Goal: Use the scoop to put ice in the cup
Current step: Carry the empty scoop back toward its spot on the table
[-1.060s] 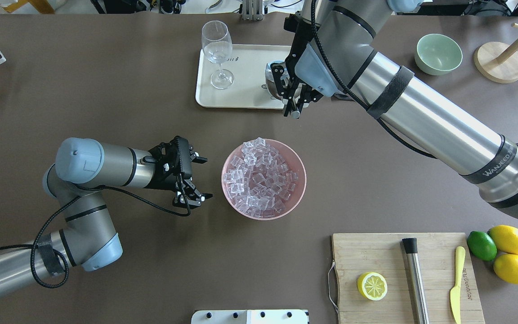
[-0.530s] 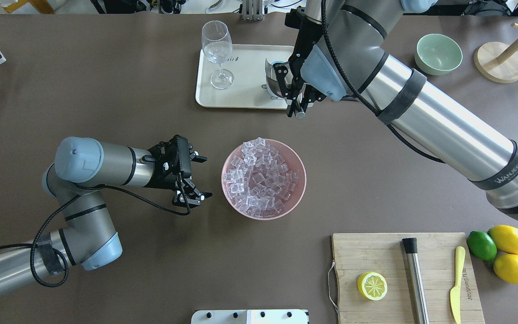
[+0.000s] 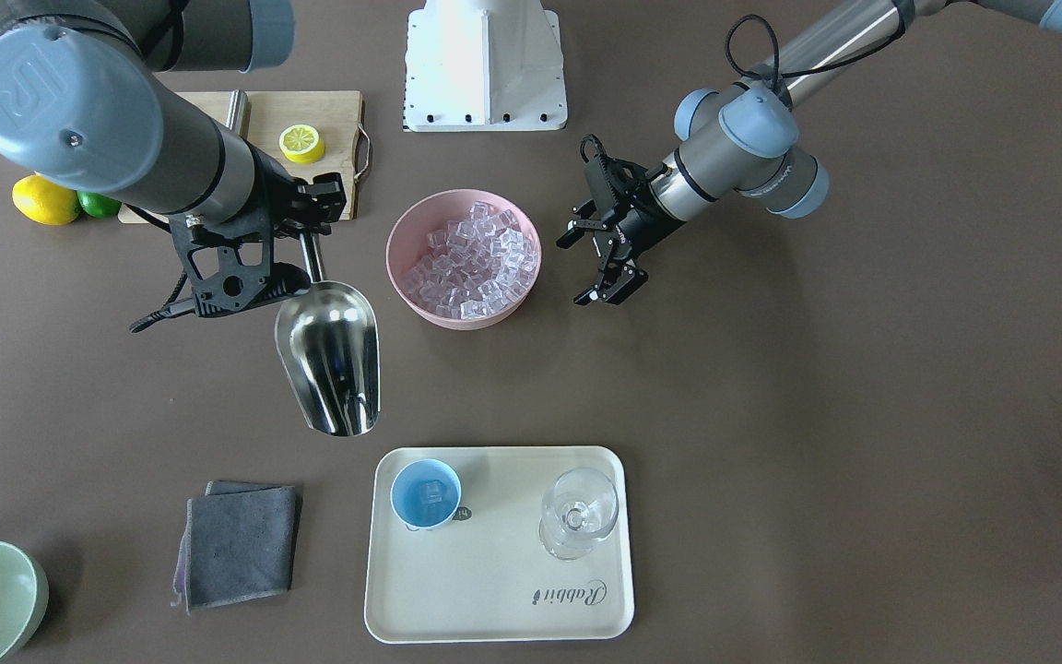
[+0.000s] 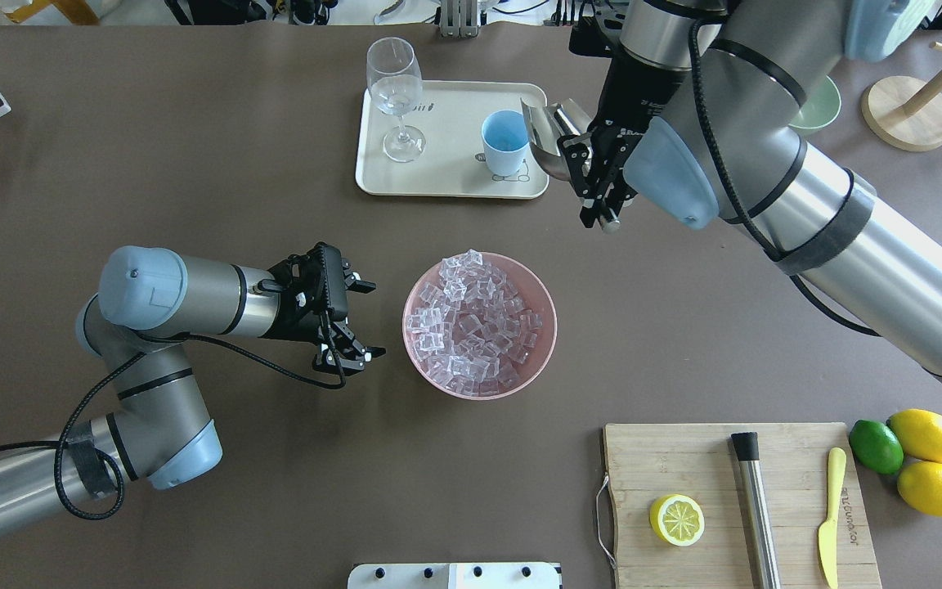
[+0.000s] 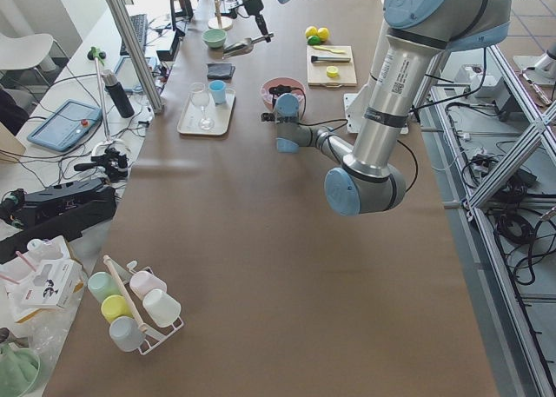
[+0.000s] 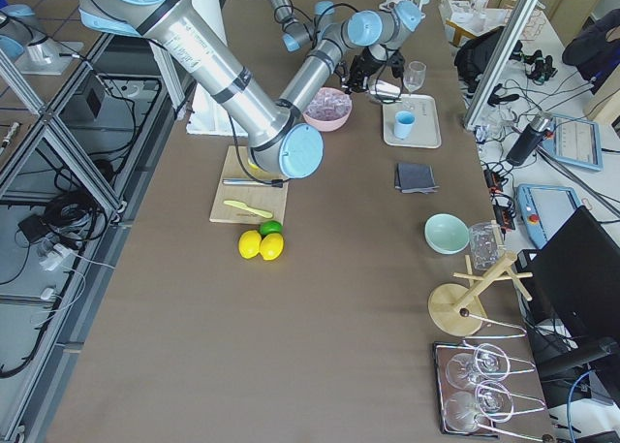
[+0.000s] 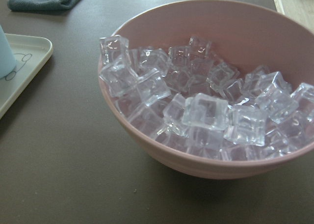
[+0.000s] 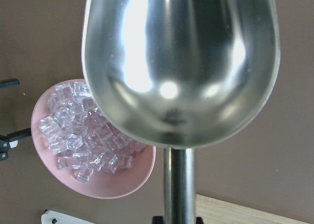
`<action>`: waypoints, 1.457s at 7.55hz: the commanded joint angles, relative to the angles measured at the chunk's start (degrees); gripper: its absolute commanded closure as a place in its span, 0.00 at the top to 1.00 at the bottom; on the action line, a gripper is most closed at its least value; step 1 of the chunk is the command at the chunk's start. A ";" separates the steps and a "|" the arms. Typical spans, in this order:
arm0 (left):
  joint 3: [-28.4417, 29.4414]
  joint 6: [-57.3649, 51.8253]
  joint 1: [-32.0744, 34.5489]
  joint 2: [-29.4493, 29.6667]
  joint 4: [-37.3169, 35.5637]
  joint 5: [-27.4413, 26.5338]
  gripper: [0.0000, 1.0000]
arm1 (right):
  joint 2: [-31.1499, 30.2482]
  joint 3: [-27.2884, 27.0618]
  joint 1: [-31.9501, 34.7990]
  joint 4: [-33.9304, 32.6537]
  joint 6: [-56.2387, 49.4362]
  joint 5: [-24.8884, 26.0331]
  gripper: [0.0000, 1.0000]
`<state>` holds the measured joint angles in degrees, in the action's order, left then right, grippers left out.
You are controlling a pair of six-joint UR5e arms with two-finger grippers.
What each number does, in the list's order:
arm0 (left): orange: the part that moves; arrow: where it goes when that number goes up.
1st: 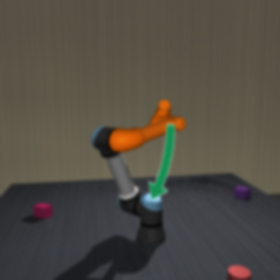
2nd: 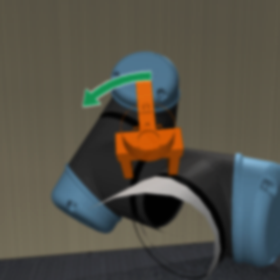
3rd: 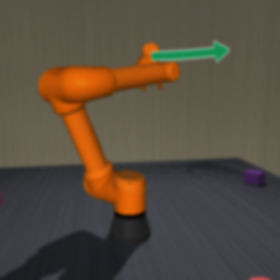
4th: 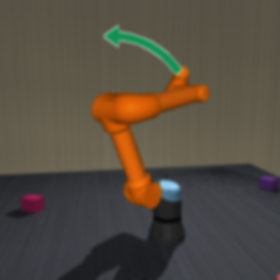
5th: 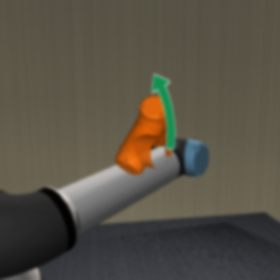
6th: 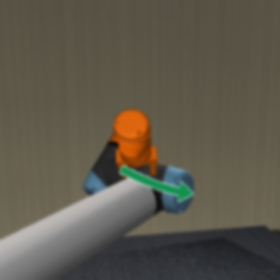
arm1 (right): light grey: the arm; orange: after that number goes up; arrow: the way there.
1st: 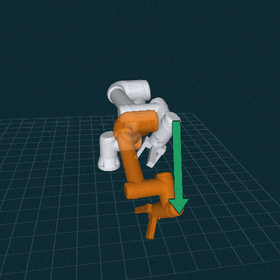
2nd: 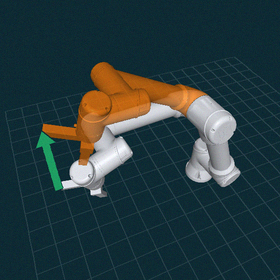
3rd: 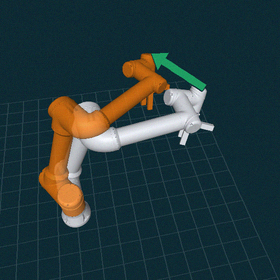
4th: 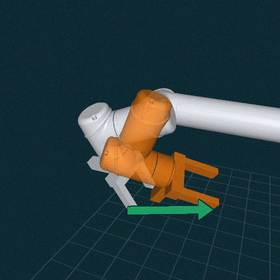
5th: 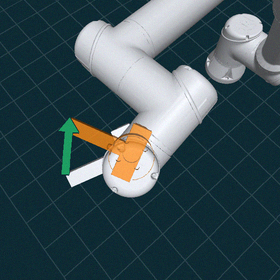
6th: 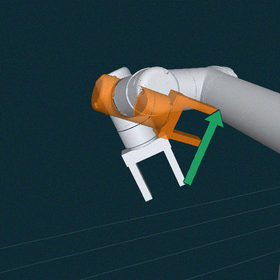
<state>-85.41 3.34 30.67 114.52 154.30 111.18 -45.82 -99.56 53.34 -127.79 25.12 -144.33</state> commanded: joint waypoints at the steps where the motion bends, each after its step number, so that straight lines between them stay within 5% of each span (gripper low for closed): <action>1: -0.11 0.00 0.01 0.01 -0.05 -0.09 0.98 | -4.52 -4.31 1.67 -0.09 -2.60 3.52 0.00; 4: -0.64 0.09 0.45 0.09 -0.05 -0.18 0.98 | -10.32 -10.19 1.77 -0.18 3.64 6.68 0.00; 5: -0.64 0.09 0.45 0.01 -0.14 -0.35 0.98 | -14.95 -16.05 1.33 -0.09 7.01 7.13 0.00; 8: -1.51 0.00 0.62 -0.17 -0.22 -1.05 0.98 | -20.08 -19.35 -6.64 0.35 17.49 13.08 0.00; 11: -2.66 0.09 2.46 -0.96 -1.89 -2.36 0.98 | -29.81 -20.16 -9.92 14.87 17.59 16.79 0.00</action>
<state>-87.39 3.41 32.13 114.08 153.71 110.05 -69.40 -119.77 45.39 -122.82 42.44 -130.11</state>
